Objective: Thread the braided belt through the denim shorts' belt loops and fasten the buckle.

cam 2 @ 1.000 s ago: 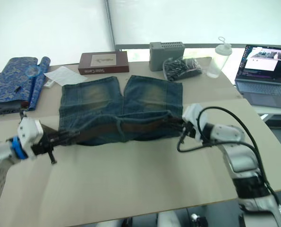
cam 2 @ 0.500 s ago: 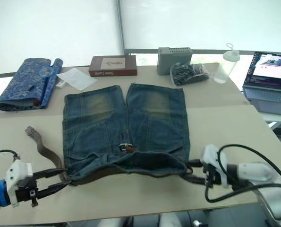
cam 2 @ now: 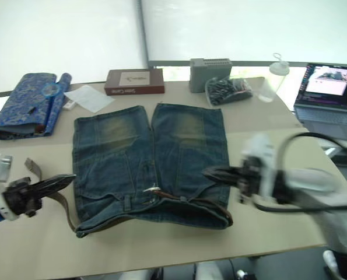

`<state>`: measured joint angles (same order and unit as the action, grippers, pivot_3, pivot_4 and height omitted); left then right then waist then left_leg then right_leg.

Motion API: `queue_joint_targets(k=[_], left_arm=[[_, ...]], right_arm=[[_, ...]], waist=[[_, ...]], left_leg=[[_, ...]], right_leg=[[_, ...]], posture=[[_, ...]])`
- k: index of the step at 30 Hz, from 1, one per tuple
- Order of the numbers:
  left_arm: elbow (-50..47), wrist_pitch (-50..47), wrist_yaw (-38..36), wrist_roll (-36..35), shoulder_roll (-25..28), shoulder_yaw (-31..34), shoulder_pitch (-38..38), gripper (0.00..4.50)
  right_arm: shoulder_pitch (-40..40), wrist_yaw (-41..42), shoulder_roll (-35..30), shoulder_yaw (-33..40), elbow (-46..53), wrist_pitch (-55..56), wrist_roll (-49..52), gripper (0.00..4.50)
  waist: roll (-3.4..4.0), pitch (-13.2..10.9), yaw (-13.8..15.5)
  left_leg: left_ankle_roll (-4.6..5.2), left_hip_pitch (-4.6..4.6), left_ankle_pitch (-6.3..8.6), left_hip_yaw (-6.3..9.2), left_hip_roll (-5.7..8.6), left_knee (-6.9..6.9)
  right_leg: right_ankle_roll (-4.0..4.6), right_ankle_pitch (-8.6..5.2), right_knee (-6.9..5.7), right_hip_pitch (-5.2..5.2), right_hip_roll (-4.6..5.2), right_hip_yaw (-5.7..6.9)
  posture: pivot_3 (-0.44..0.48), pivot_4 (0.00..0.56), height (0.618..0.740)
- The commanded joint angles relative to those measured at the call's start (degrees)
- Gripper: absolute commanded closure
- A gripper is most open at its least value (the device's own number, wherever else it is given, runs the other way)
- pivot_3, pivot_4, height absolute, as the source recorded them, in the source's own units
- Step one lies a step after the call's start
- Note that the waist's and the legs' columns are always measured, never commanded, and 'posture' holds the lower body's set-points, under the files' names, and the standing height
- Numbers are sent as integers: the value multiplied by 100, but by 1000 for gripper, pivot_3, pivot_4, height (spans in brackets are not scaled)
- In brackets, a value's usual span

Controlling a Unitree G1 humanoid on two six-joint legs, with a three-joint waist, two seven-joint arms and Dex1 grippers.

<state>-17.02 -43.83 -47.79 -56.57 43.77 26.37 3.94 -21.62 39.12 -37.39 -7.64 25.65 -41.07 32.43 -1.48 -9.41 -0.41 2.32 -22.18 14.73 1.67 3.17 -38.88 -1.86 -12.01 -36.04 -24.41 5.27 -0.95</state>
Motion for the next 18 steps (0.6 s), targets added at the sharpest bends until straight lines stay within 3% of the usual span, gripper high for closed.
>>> queue_joint_targets(k=[1,5,9,12,16,17,18], left_arm=[[-217,258,569,306,-325,-185,-247,4500],[-344,404,835,502,-662,-330,-238,4500],[-213,492,801,732,-511,-33,52,4500],[-126,541,1015,845,-459,344,255,4500],[-242,503,1744,861,-613,1200,564,4500],[-242,473,1863,812,-646,1377,610,3981],[-306,291,2179,815,-664,1559,691,3758]], right_arm=[[-126,-347,541,-747,-533,482,-865,4487],[-3,1201,547,-2087,-814,1508,-1370,4487],[1,1730,569,-2493,-1191,2081,-1797,4487],[-41,1749,652,-2435,-1452,2475,-2080,4487],[-126,1462,1108,-1473,-1344,2449,-1427,4487],[-152,1513,1152,-1370,-1252,2396,-1316,3910],[-169,1537,1181,-1264,-1103,2321,-1204,3655]], waist=[[-3,1,46],[-2,2,76],[-3,3,-4],[-3,2,-40],[-3,2,-34],[-2,2,-33],[-2,2,-31]], left_leg=[[0,-5,0,3,1,0],[-34,-74,-20,3,23,-7],[14,-68,8,-1,24,-7],[13,-50,8,-7,19,-7],[3,0,3,-5,-4,-1],[1,1,2,-3,-6,-1],[1,1,3,-3,-6,2]], right_leg=[[3,1,-5,-7,-2,6],[-3,7,-11,-83,-3,6],[-10,10,0,-73,-1,6],[-8,11,-5,-65,-6,8],[8,11,-5,-21,-11,16],[9,11,-5,-21,-12,16],[9,11,-6,-21,-12,16]], posture=[[0,150,740],[0,150,740],[0,150,740],[0,150,740],[0,150,740],[0,150,740],[0,150,740]])
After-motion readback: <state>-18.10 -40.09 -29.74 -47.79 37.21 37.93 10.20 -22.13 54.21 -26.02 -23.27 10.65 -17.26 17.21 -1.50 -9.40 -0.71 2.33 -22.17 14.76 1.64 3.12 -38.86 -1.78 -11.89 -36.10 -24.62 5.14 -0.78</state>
